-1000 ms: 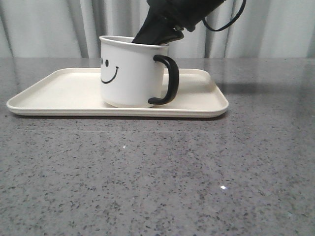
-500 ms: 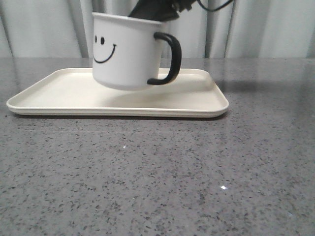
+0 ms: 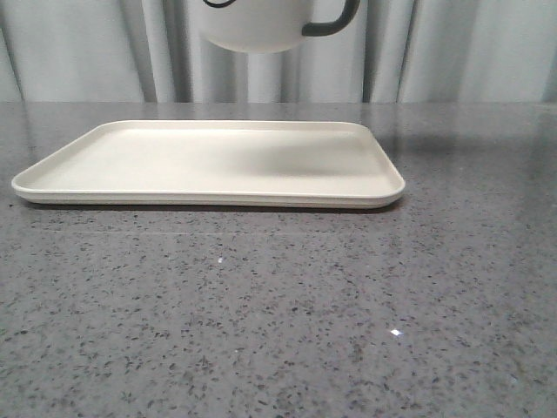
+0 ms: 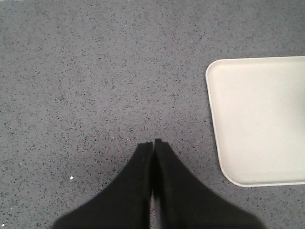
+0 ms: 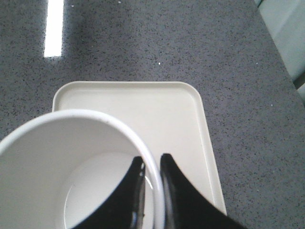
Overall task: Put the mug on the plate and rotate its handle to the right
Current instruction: 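Lift the mug by its rim with the right gripper, then lower the mug back onto the tray with the right gripper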
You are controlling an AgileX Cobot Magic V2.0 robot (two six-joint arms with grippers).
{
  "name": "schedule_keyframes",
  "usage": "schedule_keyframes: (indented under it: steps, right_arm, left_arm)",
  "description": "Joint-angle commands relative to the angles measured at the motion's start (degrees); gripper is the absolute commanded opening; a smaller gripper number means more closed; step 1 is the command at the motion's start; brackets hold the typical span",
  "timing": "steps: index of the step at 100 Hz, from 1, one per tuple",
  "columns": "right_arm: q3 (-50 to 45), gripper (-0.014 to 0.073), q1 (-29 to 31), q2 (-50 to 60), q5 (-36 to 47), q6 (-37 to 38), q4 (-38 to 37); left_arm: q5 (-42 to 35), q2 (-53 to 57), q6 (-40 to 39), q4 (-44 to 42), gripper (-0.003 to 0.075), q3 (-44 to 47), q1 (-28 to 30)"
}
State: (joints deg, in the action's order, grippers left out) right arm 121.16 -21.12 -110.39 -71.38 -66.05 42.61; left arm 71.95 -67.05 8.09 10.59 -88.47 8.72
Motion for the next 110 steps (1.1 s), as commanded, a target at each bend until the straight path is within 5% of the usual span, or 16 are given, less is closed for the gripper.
schedule_keyframes:
  steps: [1, 110]
  right_arm:
    - [1.91, -0.0115, 0.18, 2.49, -5.14, -1.87, 2.15]
    - [1.74, -0.0115, -7.22, -3.73, -5.24, -7.53, -6.74]
  left_arm:
    - [-3.12, 1.19, 0.02, 0.82, -0.0020, -1.25, 0.06]
    - [-2.88, 1.09, 0.55, 0.82, -0.0020, -1.25, 0.06]
